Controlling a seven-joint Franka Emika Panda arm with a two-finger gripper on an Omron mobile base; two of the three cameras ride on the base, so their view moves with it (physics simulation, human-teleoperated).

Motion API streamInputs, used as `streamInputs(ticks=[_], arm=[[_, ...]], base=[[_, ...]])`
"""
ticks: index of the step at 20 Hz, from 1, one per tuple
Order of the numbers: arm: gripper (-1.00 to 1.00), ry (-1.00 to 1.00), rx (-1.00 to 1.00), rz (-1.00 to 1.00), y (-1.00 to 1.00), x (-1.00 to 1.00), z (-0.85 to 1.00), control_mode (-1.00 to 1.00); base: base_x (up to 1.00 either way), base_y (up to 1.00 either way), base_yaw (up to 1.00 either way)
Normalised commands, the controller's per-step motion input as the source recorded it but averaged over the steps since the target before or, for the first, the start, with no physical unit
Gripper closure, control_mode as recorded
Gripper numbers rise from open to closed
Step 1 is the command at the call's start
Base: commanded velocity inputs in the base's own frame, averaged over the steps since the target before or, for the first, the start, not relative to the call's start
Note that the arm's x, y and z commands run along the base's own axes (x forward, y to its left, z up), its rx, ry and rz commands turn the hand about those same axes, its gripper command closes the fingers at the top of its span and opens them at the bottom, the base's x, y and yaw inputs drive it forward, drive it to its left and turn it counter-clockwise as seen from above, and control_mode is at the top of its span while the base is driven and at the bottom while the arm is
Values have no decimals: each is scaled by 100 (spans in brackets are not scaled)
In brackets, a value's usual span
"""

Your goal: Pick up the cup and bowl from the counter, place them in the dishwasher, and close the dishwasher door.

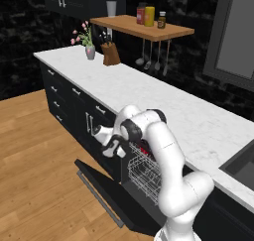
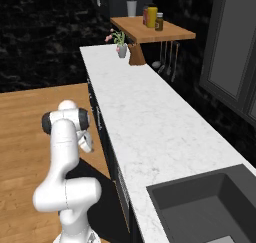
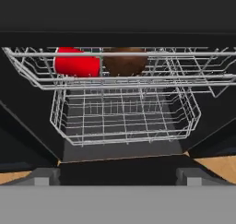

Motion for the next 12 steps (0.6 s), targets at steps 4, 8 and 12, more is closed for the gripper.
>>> streamInputs(ticks=[4,8,12], arm=[[-100,-41,0,0,70,-99,87,-100],[-100,-34,0,0,85,-100,49,-100],[-100,-33,0,0,83,-100,46,-100]], base=[[0,0,0],[0,0,0],[0,0,0]])
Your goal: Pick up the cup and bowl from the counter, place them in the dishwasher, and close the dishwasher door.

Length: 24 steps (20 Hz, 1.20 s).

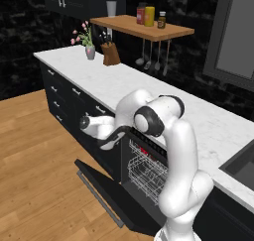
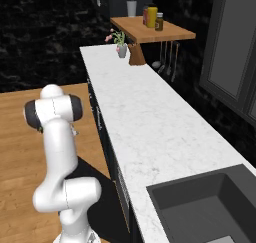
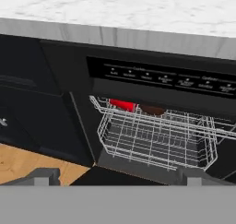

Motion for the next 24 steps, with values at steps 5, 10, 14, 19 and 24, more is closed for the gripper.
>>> streamInputs(ticks=[5,10,14,19,24], arm=[[-100,-27,1,0,79,-100,31,-100],[-100,-22,6,-7,70,-100,10,-100],[-100,-21,9,-12,69,-100,9,-100],[-100,-26,6,-16,68,-100,-2,-100],[-100,-34,5,-19,63,-100,-31,-100]], base=[[0,0,0],[0,0,0],[0,0,0],[0,0,0],[0,0,0]])
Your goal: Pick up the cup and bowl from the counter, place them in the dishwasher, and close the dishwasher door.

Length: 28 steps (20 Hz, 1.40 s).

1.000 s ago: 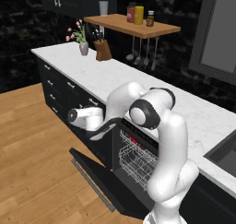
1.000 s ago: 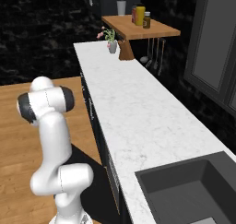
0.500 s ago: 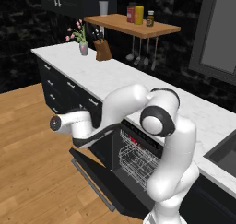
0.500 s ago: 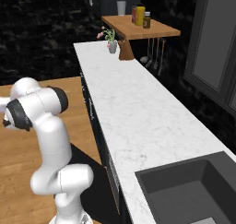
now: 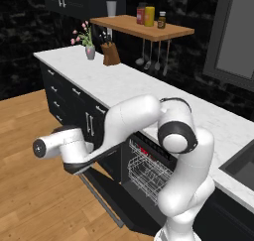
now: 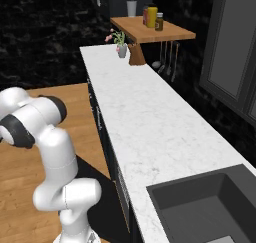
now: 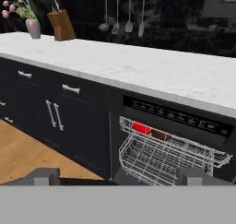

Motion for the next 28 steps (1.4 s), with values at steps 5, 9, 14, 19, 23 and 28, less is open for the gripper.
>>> streamInputs(ticks=[5,9,14,19,23,28], arm=[[-100,-34,5,-18,34,-100,-48,-100],[-100,-39,4,-15,15,-100,-48,-100],[-100,-37,15,-11,-25,-100,37,-100],[-100,-24,24,-17,-76,-82,60,-100],[-100,-20,28,-18,-97,-83,9,-100],[-100,2,36,-2,-91,-16,25,-100]], base=[[0,0,0],[0,0,0],[0,0,0],[0,0,0],[0,0,0],[0,0,0]])
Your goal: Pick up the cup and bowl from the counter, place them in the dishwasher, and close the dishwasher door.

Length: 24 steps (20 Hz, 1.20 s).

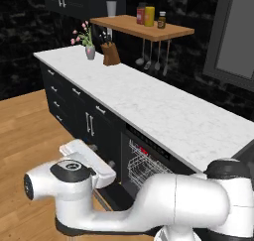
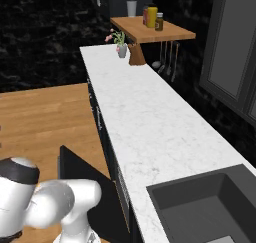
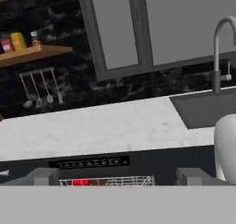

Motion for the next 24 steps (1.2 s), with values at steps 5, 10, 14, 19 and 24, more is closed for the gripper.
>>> streamInputs(ticks=[5,10,14,19,24], arm=[[-100,23,33,7,-66,46,70,-100],[-100,22,30,18,-68,65,26,-100],[-100,30,10,20,-34,25,11,-100],[-100,39,-19,32,0,4,-10,-100],[-100,39,-36,42,3,1,-13,-100]], base=[[0,0,0],[0,0,0],[0,0,0],[0,0,0],[0,0,0]])
